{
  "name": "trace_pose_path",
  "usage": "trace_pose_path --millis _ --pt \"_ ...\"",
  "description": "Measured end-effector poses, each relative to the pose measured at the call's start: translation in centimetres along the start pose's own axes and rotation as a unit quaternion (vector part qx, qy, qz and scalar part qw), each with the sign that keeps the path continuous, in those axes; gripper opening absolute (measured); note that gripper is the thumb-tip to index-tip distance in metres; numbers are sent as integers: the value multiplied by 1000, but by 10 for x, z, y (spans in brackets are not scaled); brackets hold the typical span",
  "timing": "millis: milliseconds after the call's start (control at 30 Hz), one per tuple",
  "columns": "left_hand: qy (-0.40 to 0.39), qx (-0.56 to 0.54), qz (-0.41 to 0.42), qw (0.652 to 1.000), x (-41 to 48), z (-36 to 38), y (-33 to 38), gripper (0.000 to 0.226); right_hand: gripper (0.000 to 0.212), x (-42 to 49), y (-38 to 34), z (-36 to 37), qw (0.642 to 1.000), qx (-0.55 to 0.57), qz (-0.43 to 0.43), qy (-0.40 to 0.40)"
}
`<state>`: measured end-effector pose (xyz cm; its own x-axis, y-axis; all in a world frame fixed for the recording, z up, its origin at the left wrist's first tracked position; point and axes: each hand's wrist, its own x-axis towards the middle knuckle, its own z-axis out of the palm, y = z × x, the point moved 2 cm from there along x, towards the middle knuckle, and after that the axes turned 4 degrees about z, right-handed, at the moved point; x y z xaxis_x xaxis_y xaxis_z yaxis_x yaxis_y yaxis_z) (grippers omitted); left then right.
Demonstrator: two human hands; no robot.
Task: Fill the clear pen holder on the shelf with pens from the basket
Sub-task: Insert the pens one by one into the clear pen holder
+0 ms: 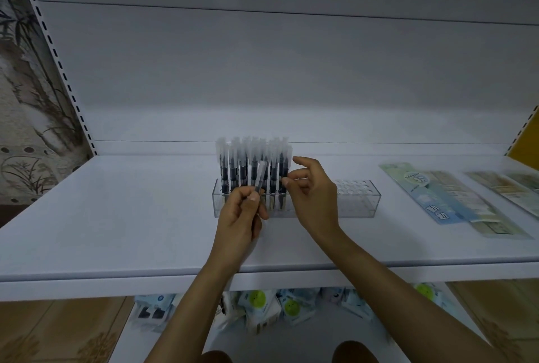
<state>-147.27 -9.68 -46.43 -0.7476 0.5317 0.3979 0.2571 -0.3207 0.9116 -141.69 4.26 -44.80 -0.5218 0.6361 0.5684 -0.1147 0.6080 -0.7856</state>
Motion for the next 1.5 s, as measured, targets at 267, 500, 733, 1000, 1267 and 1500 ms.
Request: trace_pose_path --millis 267,500,733,1000,1267,1500 --pt "1 4 1 1000 -1 1 1 18 25 -3 0 1 1000 9 -3 7" --pt "-5 -4 6 1000 -2 1 3 19 23 -7 -4 -9 994 93 52 40" --pt "-65 -26 22 997 -2 3 1 23 15 -30 -26 -18 989 124 57 -64" --pt "-104 6 15 994 -4 7 5 20 7 -31 -27 -17 958 200 156 -134" --pt "15 26 23 999 -3 0 2 19 16 34 -21 -51 867 397 294 65" --pt "90 257 118 955 6 -27 15 14 30 51 -14 -44 939 267 214 36"
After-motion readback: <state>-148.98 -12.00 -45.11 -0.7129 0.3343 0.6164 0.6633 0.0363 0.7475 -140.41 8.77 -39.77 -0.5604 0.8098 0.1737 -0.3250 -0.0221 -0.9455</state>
